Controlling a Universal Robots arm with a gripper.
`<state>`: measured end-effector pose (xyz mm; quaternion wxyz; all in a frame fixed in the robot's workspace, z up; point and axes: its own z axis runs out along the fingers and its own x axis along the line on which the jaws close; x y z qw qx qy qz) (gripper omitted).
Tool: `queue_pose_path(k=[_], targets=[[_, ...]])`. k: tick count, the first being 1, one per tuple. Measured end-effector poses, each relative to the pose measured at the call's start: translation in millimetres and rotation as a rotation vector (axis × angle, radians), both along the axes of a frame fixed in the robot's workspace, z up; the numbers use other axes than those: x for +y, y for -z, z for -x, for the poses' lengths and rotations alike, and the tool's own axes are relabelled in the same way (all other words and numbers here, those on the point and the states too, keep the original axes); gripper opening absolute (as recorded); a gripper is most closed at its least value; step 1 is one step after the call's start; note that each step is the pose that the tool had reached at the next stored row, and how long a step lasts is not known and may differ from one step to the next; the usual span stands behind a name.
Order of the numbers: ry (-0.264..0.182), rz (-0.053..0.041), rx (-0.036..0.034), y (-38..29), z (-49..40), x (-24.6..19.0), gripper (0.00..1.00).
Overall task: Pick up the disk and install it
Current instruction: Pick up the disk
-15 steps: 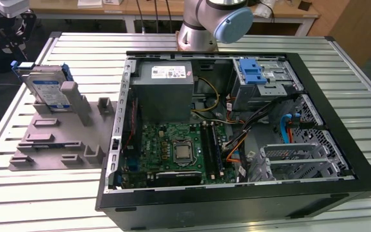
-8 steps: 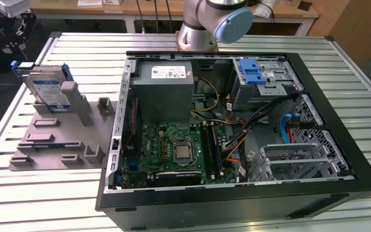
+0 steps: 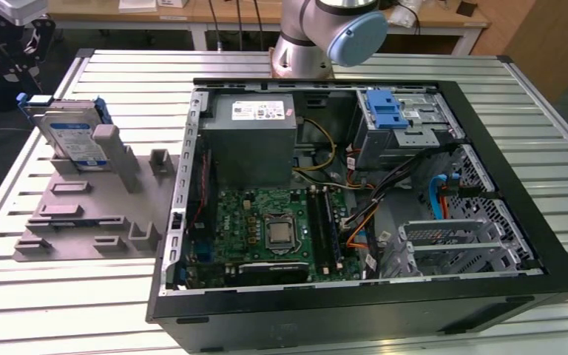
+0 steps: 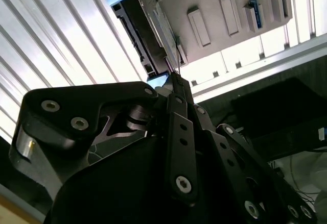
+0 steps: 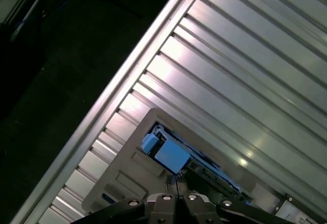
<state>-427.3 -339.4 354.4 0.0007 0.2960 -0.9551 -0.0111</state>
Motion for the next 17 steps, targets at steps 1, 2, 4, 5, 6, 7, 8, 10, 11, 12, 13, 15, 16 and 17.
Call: queue_pose_path(k=[1,2,4,5,6,7,8,10,11,12,13,15,16,17], targets=[[-0.003,0.0,0.0,0.0,0.0,0.0,0.11],[-0.006,0.0,0.0,0.0,0.0,0.0,0.11],[-0.011,0.0,0.0,0.0,0.0,0.0,0.11],[-0.014,0.0,0.0,0.0,0.0,0.0,0.11],[-0.017,0.0,0.0,0.0,0.0,0.0,0.11],[-0.02,-0.0001,0.0,0.0,0.0,0.0,0.11],[-0.022,0.0,0.0,0.0,0.0,0.0,0.11],[-0.028,-0.0001,0.0,0.0,0.0,0.0,0.11],[-0.03,0.0,0.0,0.0,0.0,0.0,0.11],[-0.033,0.0,0.0,0.0,0.0,0.0,0.11],[-0.036,0.0,0.0,0.0,0.0,0.0,0.11],[-0.041,0.0,0.0,0.0,0.0,0.0,0.11],[-0.044,0.0,0.0,0.0,0.0,0.0,0.11],[-0.046,-0.0001,0.0,0.0,0.0,0.0,0.11]])
